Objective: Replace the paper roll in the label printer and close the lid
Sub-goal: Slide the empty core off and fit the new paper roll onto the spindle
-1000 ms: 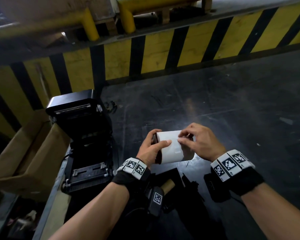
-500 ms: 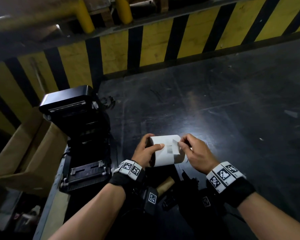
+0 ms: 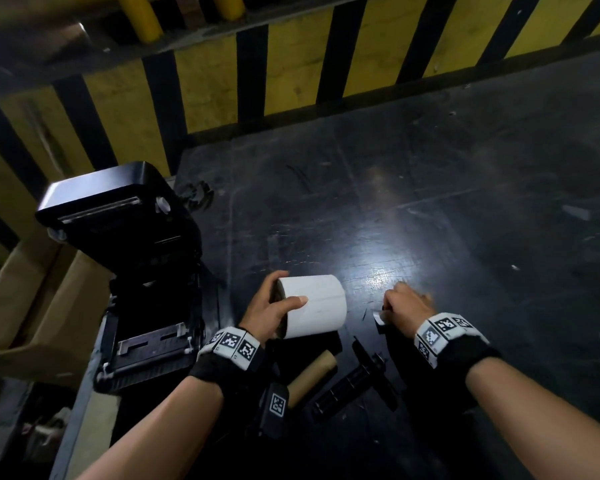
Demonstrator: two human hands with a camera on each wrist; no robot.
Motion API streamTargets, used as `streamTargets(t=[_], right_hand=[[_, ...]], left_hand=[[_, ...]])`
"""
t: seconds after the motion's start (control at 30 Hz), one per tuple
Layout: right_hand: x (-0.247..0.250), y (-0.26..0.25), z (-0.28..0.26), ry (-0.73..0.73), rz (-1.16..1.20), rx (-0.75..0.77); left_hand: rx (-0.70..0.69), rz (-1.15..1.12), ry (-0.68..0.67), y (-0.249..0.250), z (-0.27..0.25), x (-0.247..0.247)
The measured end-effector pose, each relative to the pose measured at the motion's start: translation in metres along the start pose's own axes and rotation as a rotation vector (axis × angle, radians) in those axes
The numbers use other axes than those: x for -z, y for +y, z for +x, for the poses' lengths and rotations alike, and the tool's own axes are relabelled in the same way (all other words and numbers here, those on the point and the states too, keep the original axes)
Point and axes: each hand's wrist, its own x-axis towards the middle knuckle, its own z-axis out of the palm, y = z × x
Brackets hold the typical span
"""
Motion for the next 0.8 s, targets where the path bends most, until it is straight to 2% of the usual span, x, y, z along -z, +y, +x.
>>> streamTargets(t=[0.13, 0.27, 0.33, 0.43, 0.5, 0.6, 0.67, 0.8], right_hand=[[-0.003, 0.005, -0.001, 0.053, 0.000, -0.025], [-0.002, 0.008, -0.004, 0.086, -0.040, -0.032], [0.000, 0.010, -0.013, 0.159, 0.028, 0.008], [0.007, 0.009, -0.035, 0.317, 0.261, 0.075], [0.005, 0.003, -0.051, 0.239, 0.338, 0.131], [-0.009, -0.006, -0.067, -0.008, 0.308, 0.161], [-0.017, -0.007, -0.071, -0.050, 0.317, 0.154], [-0.024, -0.008, -0.071, -0.044, 0.359, 0.126]], left_hand=[[0.039, -0.027, 0.009, -0.004, -0.008, 0.001], [0.015, -0.018, 0.005, -0.004, -0.008, 0.000], [0.004, 0.020, 0.000, -0.005, -0.011, -0.002], [-0.019, 0.085, 0.015, -0.004, -0.018, -0.005], [-0.034, 0.102, 0.019, -0.005, -0.021, -0.006], [-0.040, 0.110, 0.015, -0.002, -0.022, -0.006], [-0.025, 0.141, 0.015, -0.003, -0.022, -0.007], [0.011, 0.144, 0.023, -0.008, -0.020, -0.007]])
